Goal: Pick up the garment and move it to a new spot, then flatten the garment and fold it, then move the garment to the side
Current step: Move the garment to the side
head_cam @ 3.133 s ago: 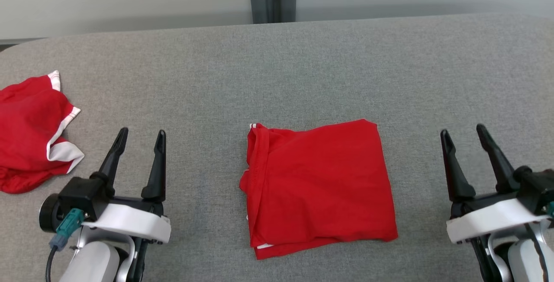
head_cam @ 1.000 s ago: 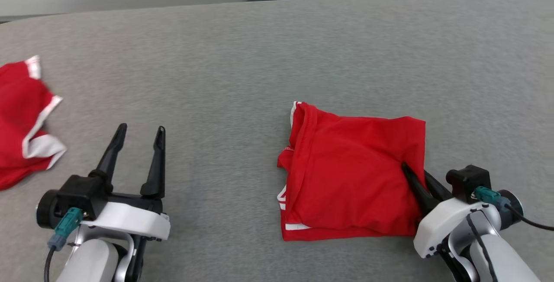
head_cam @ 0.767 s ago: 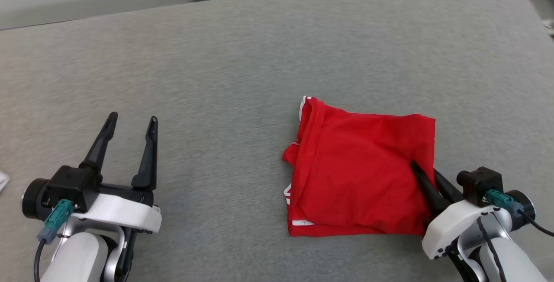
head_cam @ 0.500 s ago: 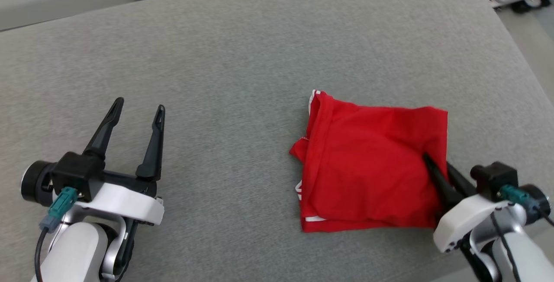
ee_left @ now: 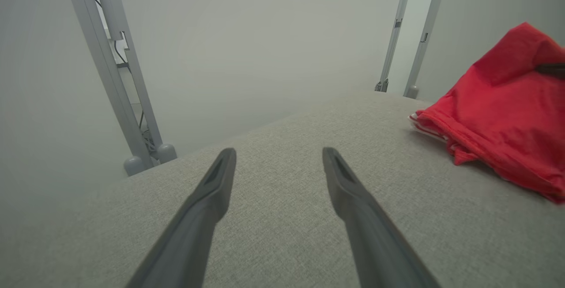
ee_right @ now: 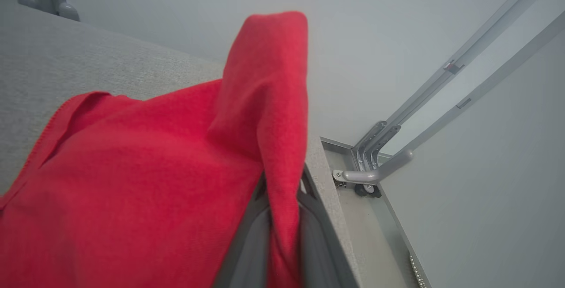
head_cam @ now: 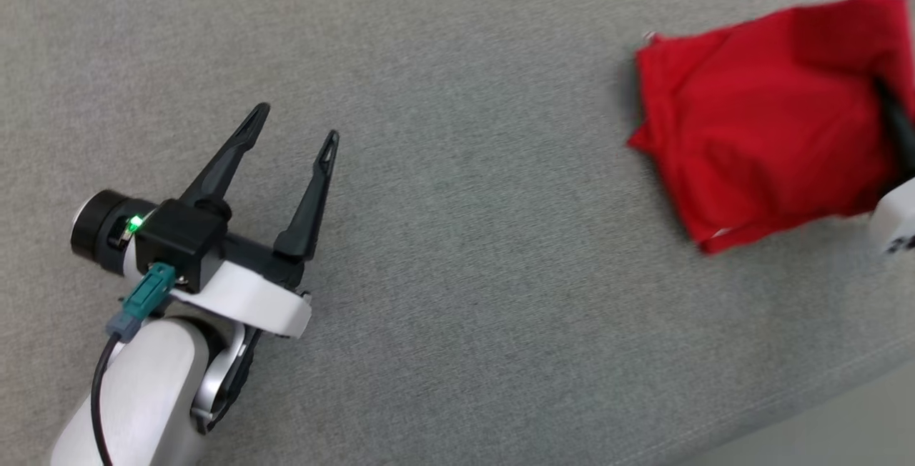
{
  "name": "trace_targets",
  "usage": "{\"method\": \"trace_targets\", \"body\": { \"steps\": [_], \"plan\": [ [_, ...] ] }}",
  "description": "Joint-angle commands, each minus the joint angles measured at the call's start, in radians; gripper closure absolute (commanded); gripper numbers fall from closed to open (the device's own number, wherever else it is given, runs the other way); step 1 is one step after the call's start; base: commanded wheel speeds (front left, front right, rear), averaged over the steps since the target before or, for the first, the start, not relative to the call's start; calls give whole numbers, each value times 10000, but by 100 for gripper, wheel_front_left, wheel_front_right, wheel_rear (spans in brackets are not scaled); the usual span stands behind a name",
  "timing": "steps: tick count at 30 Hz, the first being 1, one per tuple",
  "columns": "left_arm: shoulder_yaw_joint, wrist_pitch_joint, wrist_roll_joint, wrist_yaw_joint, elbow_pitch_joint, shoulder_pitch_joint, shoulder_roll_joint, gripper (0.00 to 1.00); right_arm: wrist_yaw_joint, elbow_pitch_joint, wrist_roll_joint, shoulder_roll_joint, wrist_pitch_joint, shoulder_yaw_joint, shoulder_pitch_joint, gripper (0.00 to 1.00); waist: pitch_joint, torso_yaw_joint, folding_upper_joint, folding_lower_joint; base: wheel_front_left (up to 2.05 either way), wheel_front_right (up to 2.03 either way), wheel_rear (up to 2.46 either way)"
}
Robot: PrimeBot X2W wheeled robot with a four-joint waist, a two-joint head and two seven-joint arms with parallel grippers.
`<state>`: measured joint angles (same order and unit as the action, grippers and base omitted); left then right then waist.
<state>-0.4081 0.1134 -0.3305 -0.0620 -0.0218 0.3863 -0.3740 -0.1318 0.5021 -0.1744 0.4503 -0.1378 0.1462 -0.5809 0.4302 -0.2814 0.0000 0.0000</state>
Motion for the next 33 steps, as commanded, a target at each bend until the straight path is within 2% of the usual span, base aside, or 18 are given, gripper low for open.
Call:
{"method": "trace_targets", "body": {
  "steps": [1, 4, 7, 8, 9, 11, 12, 16, 19, 25, 30, 33],
  "plan": [
    [-32, -31, 118, 46, -41, 224, -16, 0, 20, 229, 77, 162, -155, -43, -275, 100, 201, 193, 0, 0, 0, 0, 0],
    [-181, 11, 159, 114, -26, 491, 101, 0, 20, 1113, 208, 480, -337, -219, -937, 100, 407, 404, 0, 0, 0, 0, 0],
    [-292, 87, 211, 168, 51, 632, 187, 0, 17, 1875, 148, 453, -514, -97, -1394, 100, 507, 524, 0, 0, 0, 0, 0],
    [-316, 101, 210, 187, 92, 661, 187, 0, 17, 2075, 164, 448, -603, 69, -1524, 98, 538, 543, 0, 0, 0, 0, 0],
    [-324, 112, 204, 188, 131, 700, 191, 0, 17, 2155, 195, 409, -750, 195, -1655, 89, 563, 550, 0, 0, 0, 0, 0],
    [-309, 156, 200, 145, 154, 751, 181, 0, 18, 2457, 352, 399, -948, 232, -1906, 44, 617, 529, 0, 0, 0, 0, 0],
    [-308, 171, 202, 121, 173, 768, 189, 0, 18, 2511, 330, 278, -1056, 206, -2003, 0, 632, 520, 0, 0, 0, 0, 0],
    [-277, 226, 139, 78, 255, 739, 167, 0, 17, 2777, 516, 7, -1236, 0, -2212, 0, 597, 493, 0, 0, 0, 0, 0],
    [-193, 306, 39, -7, 352, 606, 163, 0, 17, 2444, 546, -156, -1301, -326, -2200, 0, 468, 472, 0, 0, 0, 0, 0],
    [148, 636, -325, -259, 655, 117, 241, 0, 17, 233, 375, -1013, -1283, -1229, -1198, 0, -91, 599, 0, 0, 0, 0, 0],
    [499, 890, -648, -479, 809, -266, 237, 0, 12, -1738, 449, -1952, -1285, -1307, 84, 0, -577, 1015, 0, 0, 0, 0, 0],
    [701, 1030, -856, -535, 830, -460, 287, 0, 12, -2505, 591, -2477, -1241, -1139, 914, 0, -855, 1353, 0, 0, 0, 0, 0]
  ]
}}
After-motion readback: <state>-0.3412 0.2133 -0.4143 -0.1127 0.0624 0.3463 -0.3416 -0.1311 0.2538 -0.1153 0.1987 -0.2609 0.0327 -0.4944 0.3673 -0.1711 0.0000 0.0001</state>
